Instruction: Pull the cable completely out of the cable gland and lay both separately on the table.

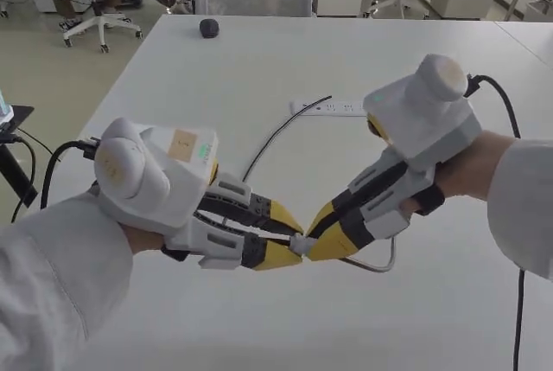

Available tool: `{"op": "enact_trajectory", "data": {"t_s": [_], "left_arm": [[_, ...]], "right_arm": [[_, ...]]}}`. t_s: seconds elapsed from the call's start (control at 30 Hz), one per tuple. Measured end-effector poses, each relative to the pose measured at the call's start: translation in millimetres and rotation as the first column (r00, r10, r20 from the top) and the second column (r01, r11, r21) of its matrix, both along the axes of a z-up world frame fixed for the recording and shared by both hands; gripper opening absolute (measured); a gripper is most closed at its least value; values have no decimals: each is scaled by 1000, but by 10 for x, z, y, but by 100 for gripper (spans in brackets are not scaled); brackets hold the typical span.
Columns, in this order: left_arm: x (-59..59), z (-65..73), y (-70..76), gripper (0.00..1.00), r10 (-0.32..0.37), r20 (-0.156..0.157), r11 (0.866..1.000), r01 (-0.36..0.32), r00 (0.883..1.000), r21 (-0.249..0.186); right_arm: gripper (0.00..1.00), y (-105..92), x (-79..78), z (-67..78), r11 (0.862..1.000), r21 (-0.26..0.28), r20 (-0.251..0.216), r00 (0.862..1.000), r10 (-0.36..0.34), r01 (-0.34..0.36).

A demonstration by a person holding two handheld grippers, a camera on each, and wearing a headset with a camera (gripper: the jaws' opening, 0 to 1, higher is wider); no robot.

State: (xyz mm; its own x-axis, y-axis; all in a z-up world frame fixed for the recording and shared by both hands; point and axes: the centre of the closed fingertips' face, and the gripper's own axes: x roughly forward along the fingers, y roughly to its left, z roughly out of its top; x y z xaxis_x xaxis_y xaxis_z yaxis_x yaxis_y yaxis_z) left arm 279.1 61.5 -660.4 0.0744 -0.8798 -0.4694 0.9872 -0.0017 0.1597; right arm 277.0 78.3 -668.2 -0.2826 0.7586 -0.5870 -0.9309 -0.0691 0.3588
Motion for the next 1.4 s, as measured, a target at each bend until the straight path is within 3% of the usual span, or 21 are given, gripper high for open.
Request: {"op": "enact_trajectory", "data": {"t_s": [0.1,0.2,0.23,0.27,0.33,0.43,0.5,0.53,0.57,0.63,0.67,0.73,0.8,0.83,1.0,1.07,1.1,1.2,1.23,1.3,1.4], "left_arm": [[62,-17,19,15,31,-12,1000,-31,999,-6],[87,-24,32,15,44,-29,999,-44,999,-16],[89,-26,32,15,45,-31,999,-46,998,-17],[95,-30,33,15,49,-37,999,-50,998,-18],[111,-41,38,15,56,-51,998,-57,997,-17],[131,-68,46,15,68,-73,997,-70,995,-17],[138,-82,53,15,74,-88,997,-76,993,-20],[149,-93,61,15,81,-96,996,-83,992,-24],[150,-106,65,15,83,-104,996,-86,991,-27],[157,-122,67,15,91,-115,995,-94,989,-29],[155,-132,68,15,92,-124,995,-96,988,-30],[166,-141,69,15,98,-130,994,-103,987,-32],[157,-151,67,15,95,-133,995,-100,987,-30],[157,-155,65,15,96,-132,994,-101,987,-28],[128,-187,53,15,85,-126,996,-87,988,-14],[127,-183,51,15,82,-120,996,-84,989,-14],[132,-178,54,15,82,-115,996,-84,990,-13],[126,-166,63,15,77,-104,997,-79,992,-10],[121,-170,66,15,74,-99,997,-75,992,-4],[95,-174,64,15,63,-86,998,-62,994,6],[38,-182,39,15,28,-47,999,-27,998,30]], "right_arm": [[7,10,62,-13,1000,-4,87,996,-15,15],[6,22,73,-17,1000,-6,186,982,-13,14],[6,22,73,-18,1000,-7,196,981,-14,15],[6,24,80,-24,1000,-7,242,970,-10,12],[6,28,86,-33,1000,-8,289,957,-6,9],[6,34,97,-58,1000,-15,387,922,6,-1],[7,35,79,-72,1000,-8,408,913,-2,5],[7,37,104,-74,1000,0,449,894,-5,6],[7,33,85,-89,1000,1,446,895,-12,12],[7,31,112,-104,1000,8,492,870,-19,18],[7,29,96,-122,1000,8,497,867,-24,23],[7,28,130,-124,1000,2,566,824,-11,12],[7,28,105,-143,1000,-3,564,826,-11,15],[8,26,118,-145,1000,-3,586,810,-7,11],[9,4,124,-172,1000,-10,552,834,-3,11],[16,-22,127,-175,999,-5,494,869,-39,48],[21,-23,115,-159,998,7,448,892,-55,58],[32,-53,136,-135,996,12,373,924,-85,86],[30,-67,148,-137,997,7,369,926,-78,81],[25,-103,119,-171,998,-15,328,943,-50,58],[26,-112,85,-215,999,-38,264,964,-24,35]]}}
